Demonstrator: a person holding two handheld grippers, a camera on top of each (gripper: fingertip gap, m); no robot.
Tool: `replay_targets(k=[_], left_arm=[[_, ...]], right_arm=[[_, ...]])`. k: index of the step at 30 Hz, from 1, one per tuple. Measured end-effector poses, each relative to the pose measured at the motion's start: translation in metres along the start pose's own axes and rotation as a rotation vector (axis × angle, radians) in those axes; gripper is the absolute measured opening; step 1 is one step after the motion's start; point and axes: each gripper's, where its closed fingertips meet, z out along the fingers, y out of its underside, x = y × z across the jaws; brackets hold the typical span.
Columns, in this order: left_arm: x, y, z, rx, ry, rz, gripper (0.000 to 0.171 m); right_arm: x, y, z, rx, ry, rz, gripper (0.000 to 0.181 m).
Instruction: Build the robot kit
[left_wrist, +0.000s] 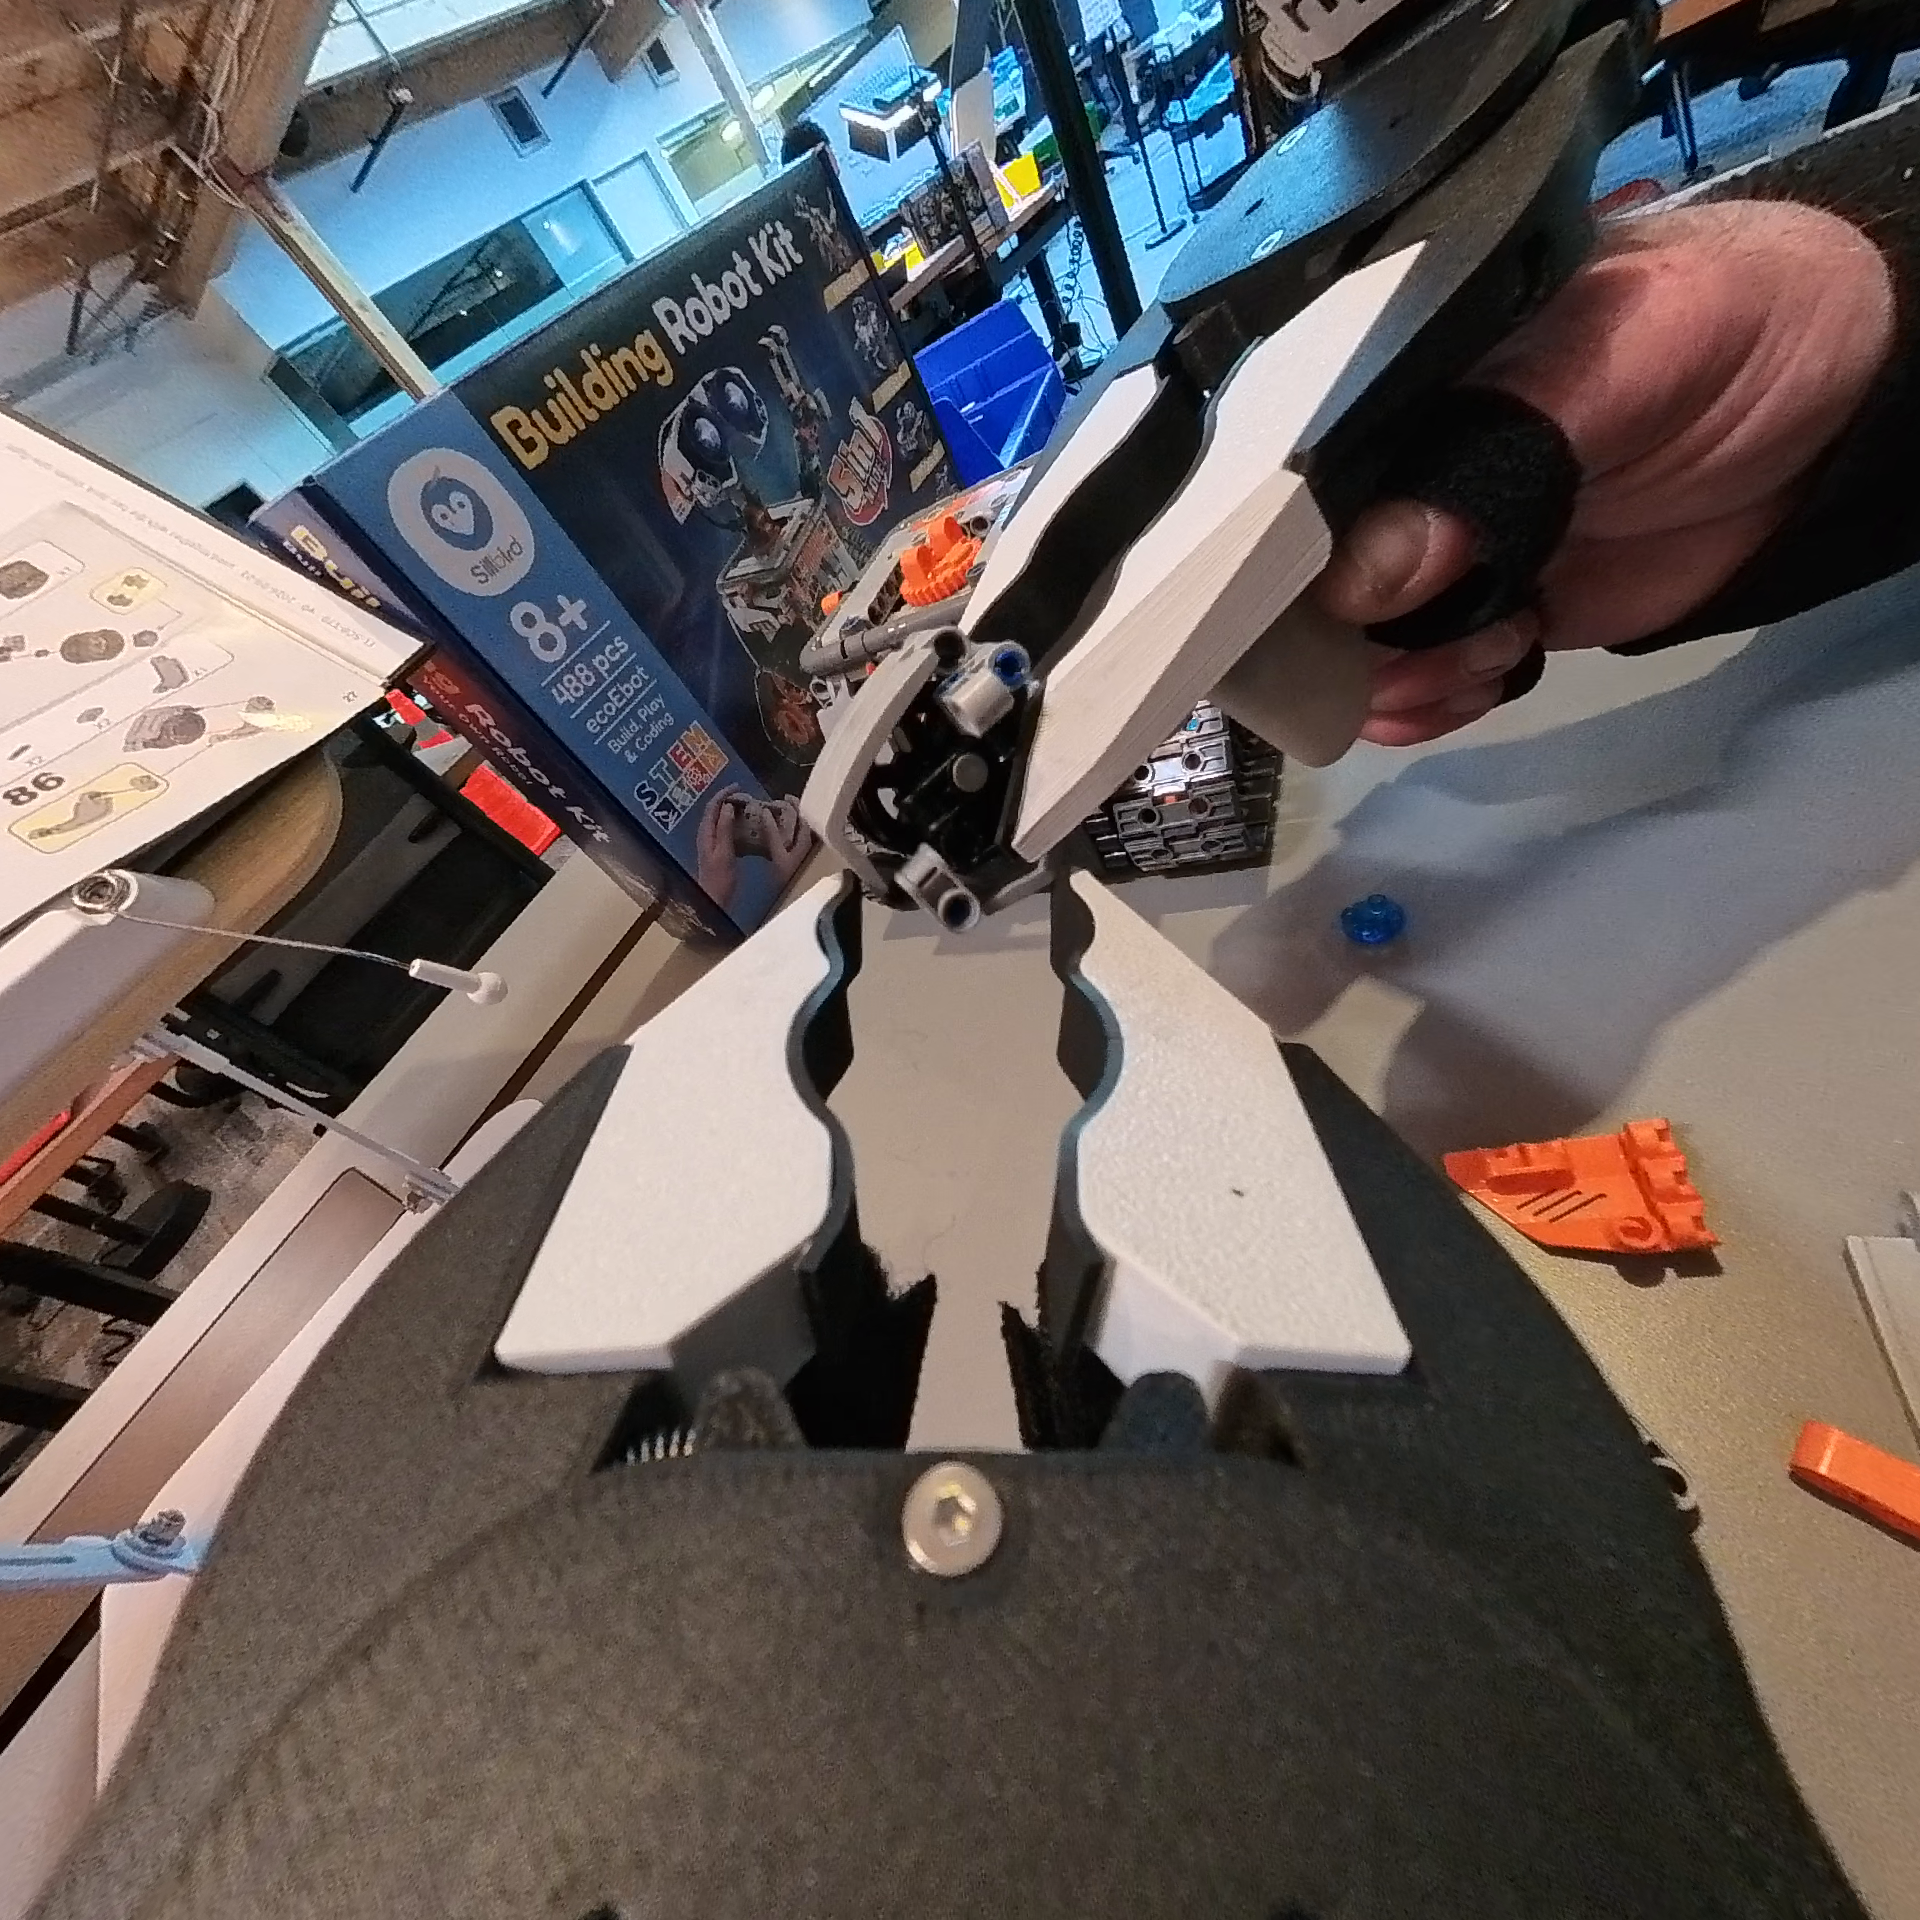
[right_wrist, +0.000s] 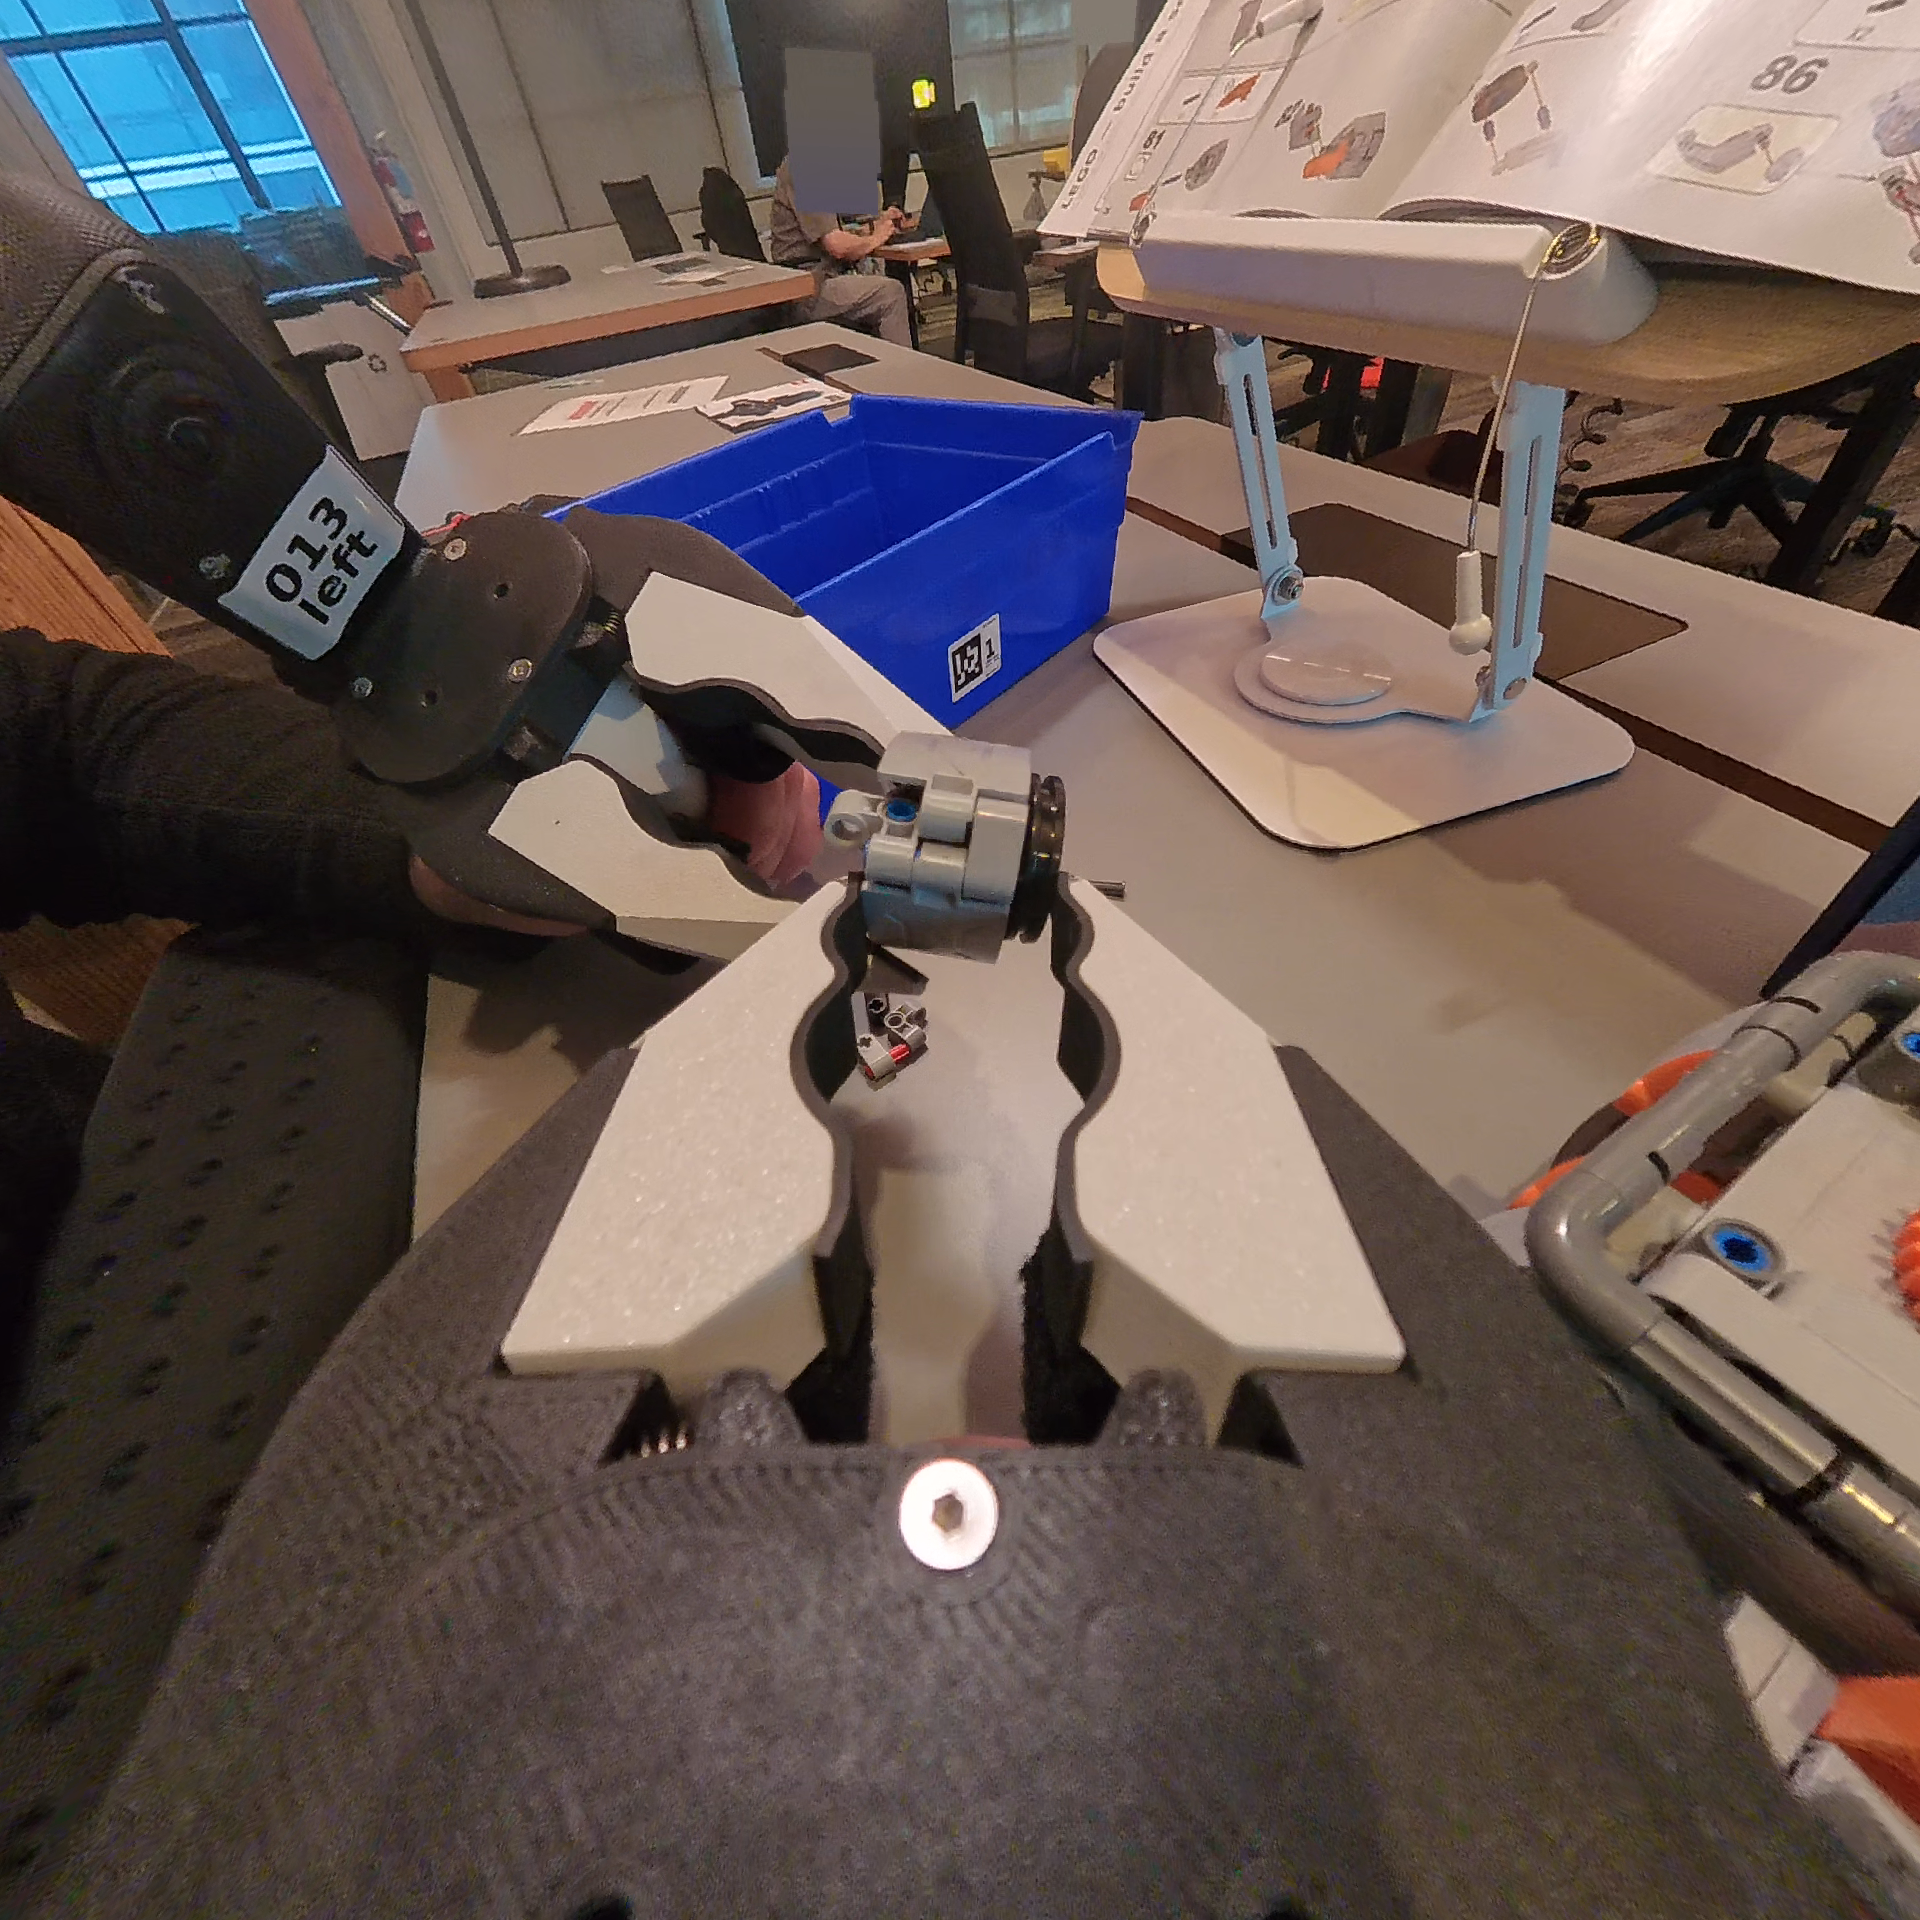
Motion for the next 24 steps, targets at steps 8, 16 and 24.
replay_targets(k=[8, 16, 24], left_arm=[[0.0001, 0.0002, 0.0, -0.002, 0.0, 0.003, 0.033], [0.0003, 0.0006, 0.0002, -0.002, 0.003, 0.001, 0.033], [0.0008, 0.0024, 0.0012, -0.011, 0.006, 0.004, 0.033]], right_arm=[[0.0009, 0.0008, -0.0005, -0.009, 0.001, -0.002, 0.033], [0.0011, 0.0012, -0.0005, -0.015, 0.0, -0.004, 0.033], [0.0022, 0.0033, -0.0003, -0.021, -0.006, -0.005, 0.033]])
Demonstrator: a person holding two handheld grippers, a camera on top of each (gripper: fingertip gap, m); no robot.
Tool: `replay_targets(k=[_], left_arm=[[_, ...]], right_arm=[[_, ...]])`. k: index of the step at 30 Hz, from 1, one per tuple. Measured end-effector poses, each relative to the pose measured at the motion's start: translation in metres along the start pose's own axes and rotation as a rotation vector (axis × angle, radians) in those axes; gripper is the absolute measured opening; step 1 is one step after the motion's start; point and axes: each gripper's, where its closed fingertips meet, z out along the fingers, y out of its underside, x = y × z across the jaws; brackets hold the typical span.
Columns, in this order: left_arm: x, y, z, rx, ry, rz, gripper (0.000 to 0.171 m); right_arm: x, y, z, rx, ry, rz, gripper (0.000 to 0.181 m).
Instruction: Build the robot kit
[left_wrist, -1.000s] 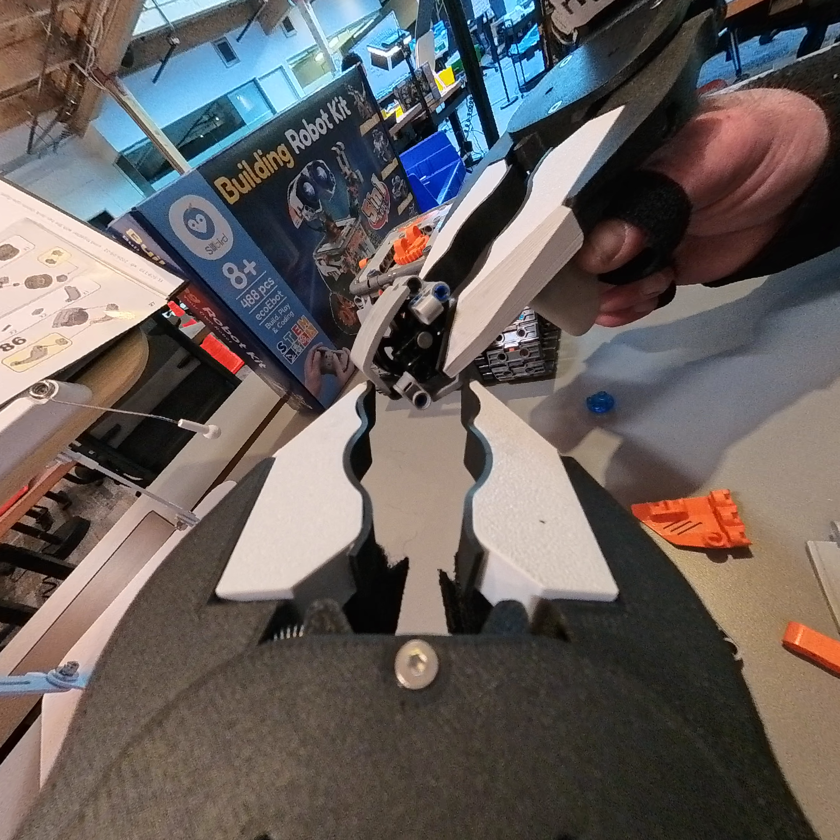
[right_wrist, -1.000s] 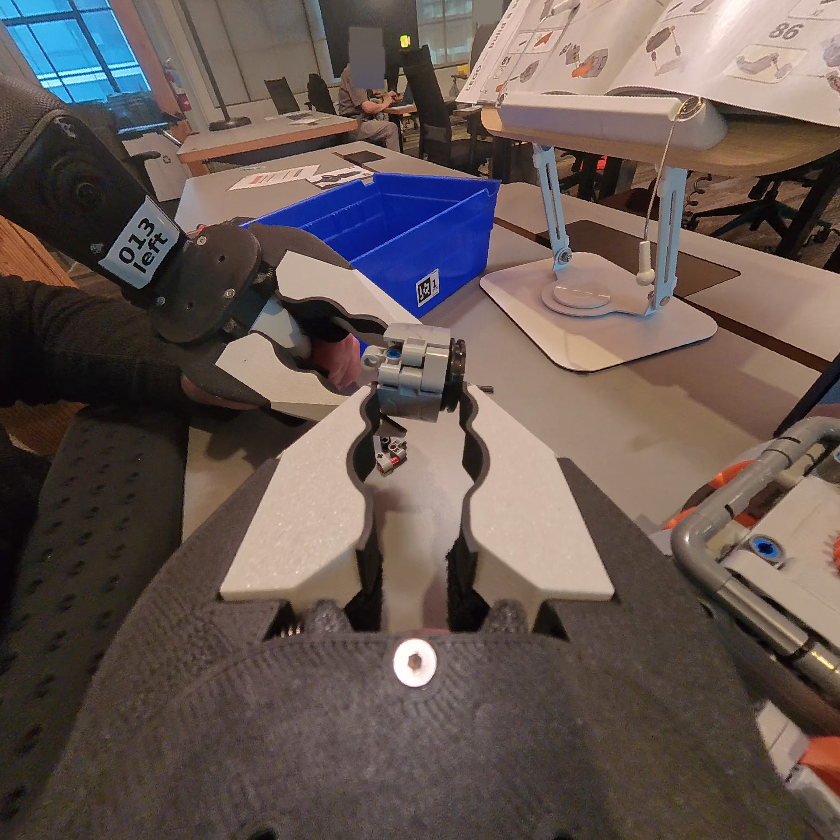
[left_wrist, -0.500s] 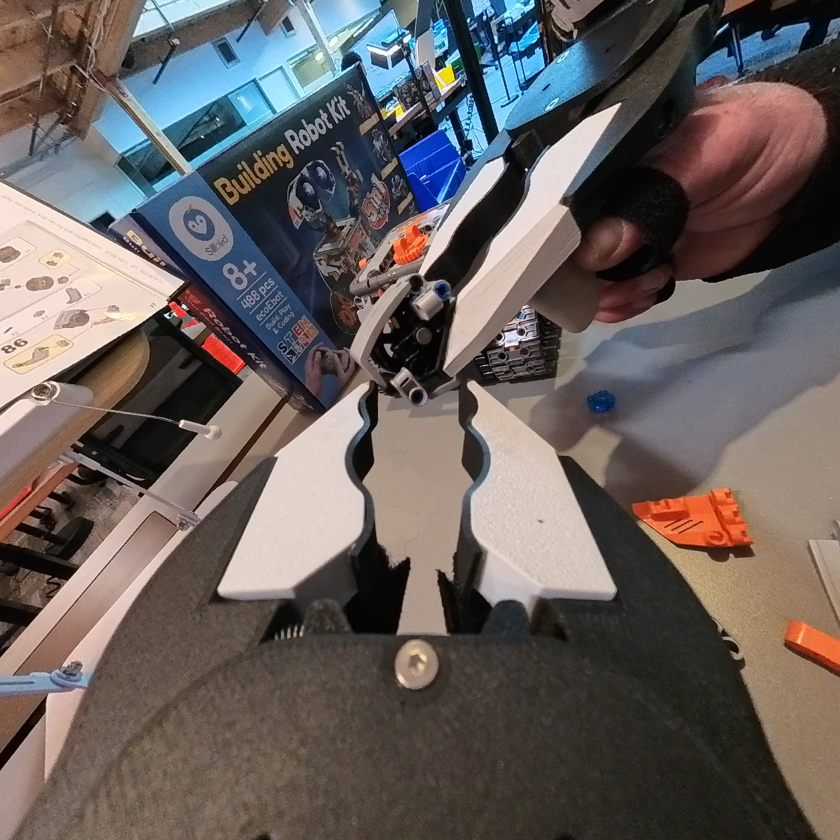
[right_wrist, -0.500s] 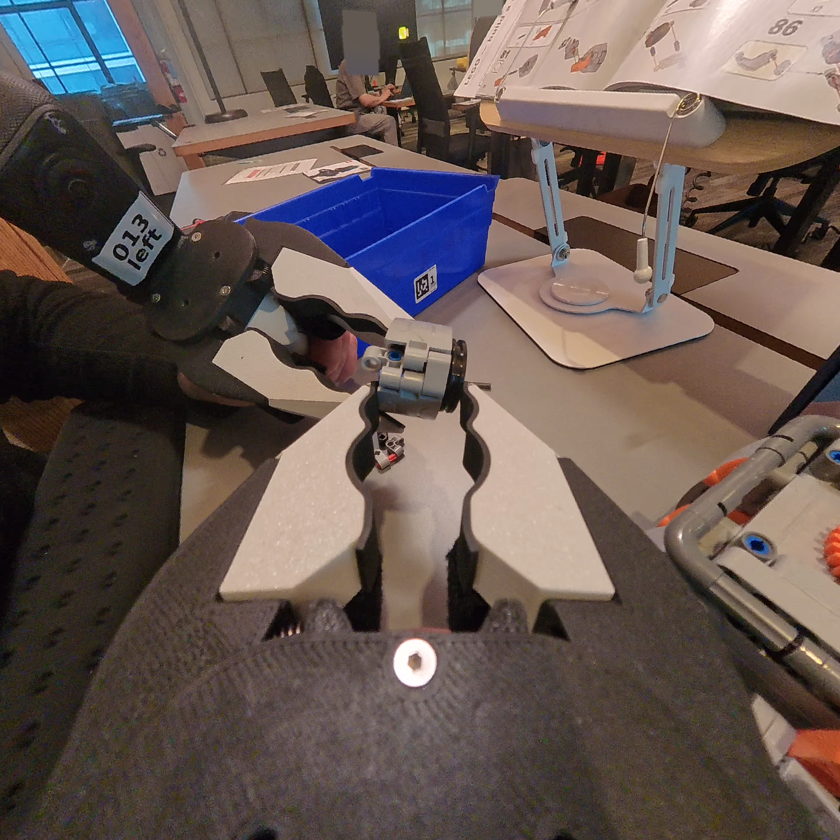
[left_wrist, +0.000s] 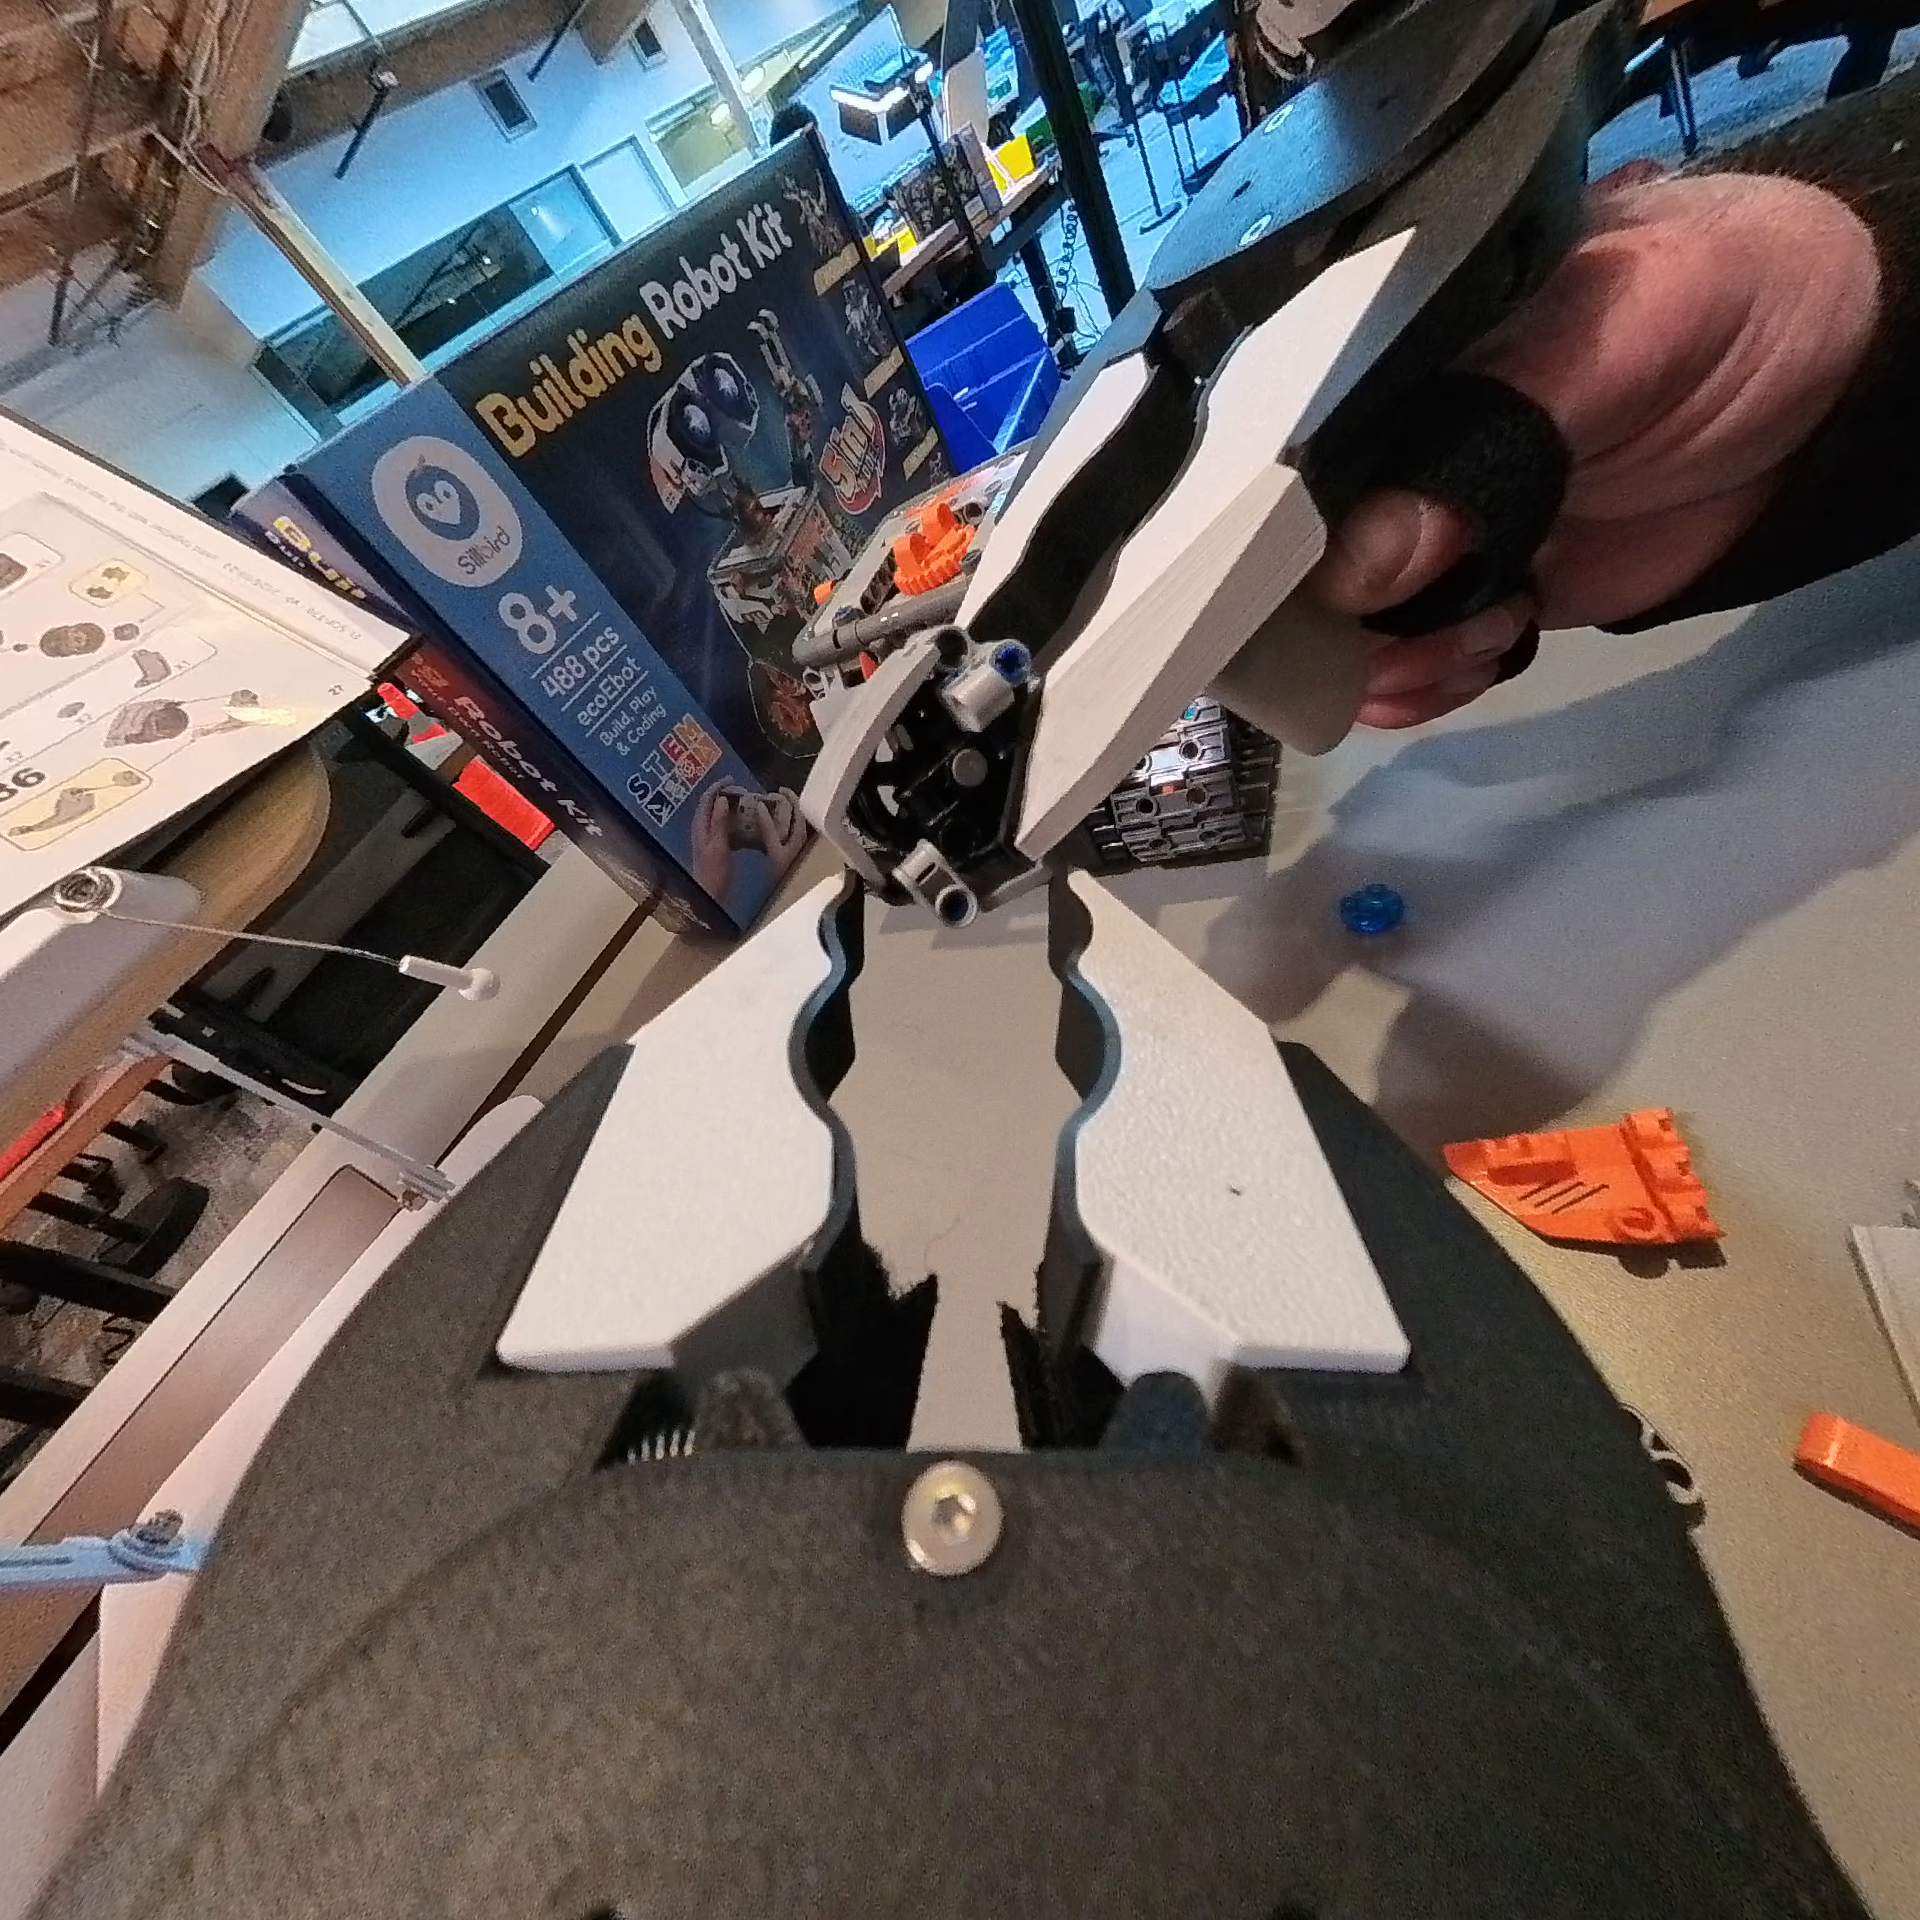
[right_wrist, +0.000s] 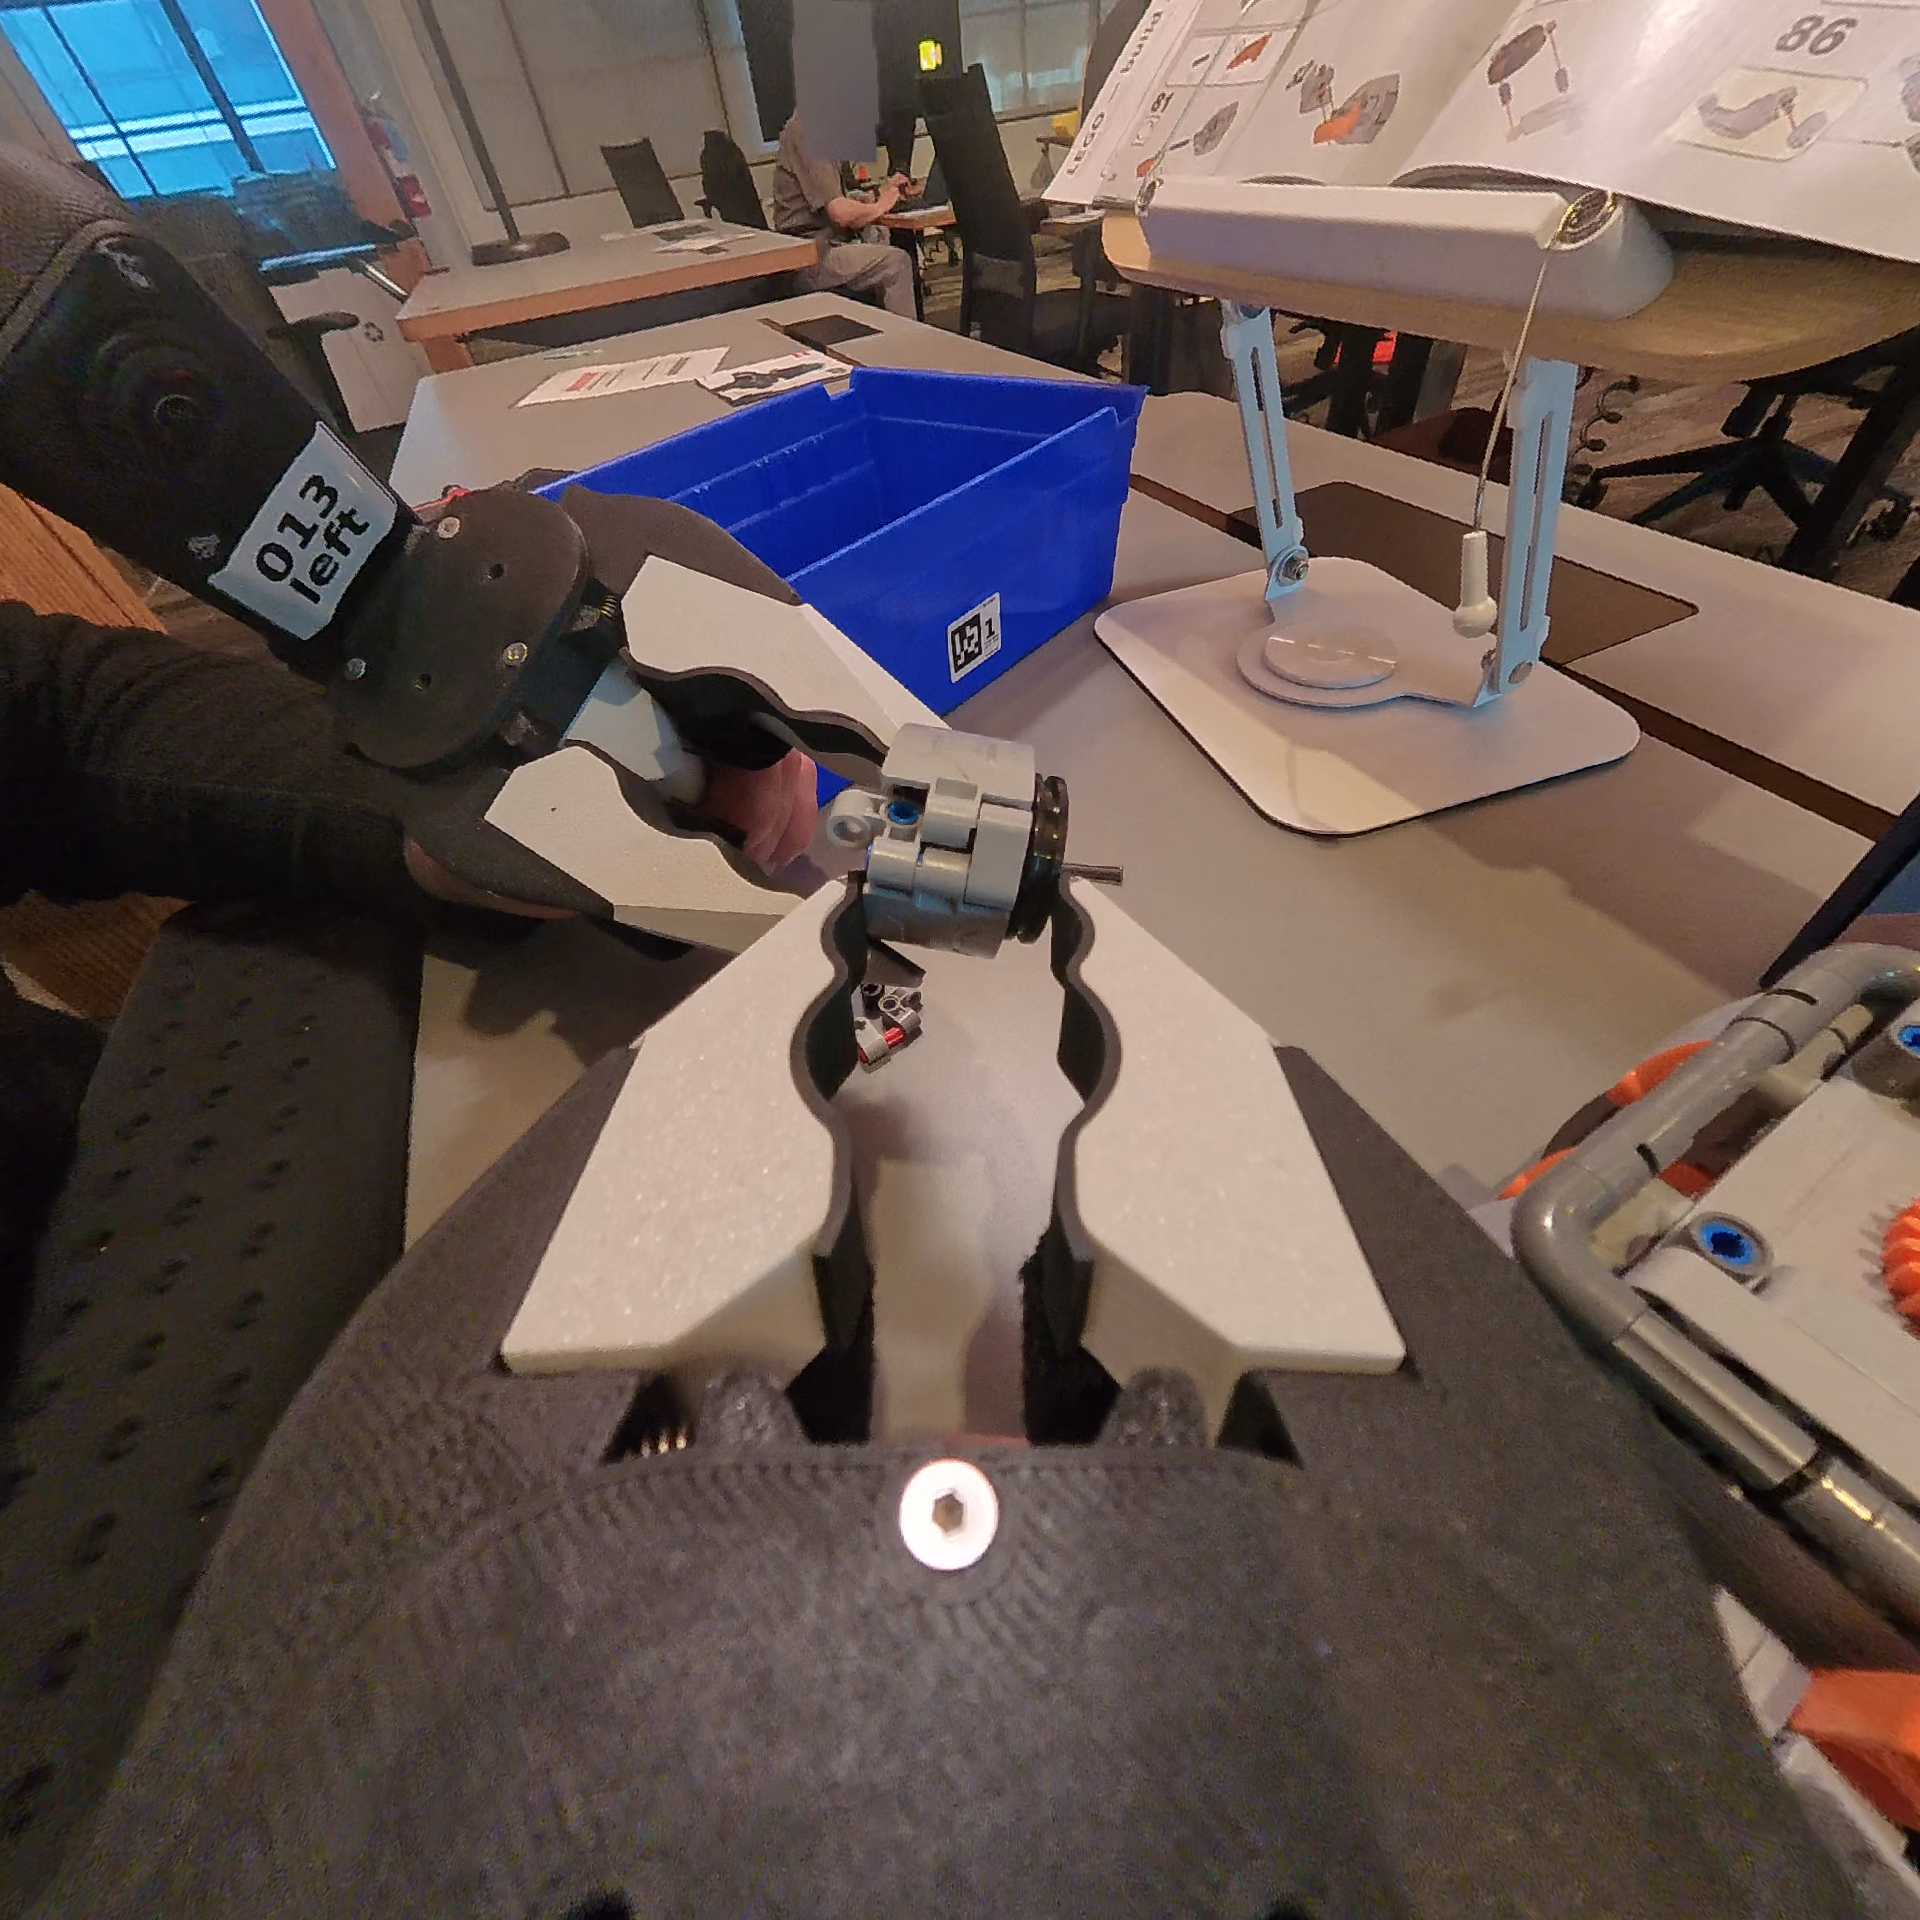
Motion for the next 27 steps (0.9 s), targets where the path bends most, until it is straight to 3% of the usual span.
replay_targets(k=[20, 27], left_arm=[[0.007, 0.003, 0.001, -0.014, -0.006, 0.041, 0.028], [0.015, 0.007, 0.004, -0.004, 0.035, -0.05, 0.021]], right_arm=[[-0.004, 0.005, -0.005, -0.008, -0.067, -0.127, 0.033], [-0.008, 0.006, -0.008, -0.005, -0.098, -0.158, 0.033]])
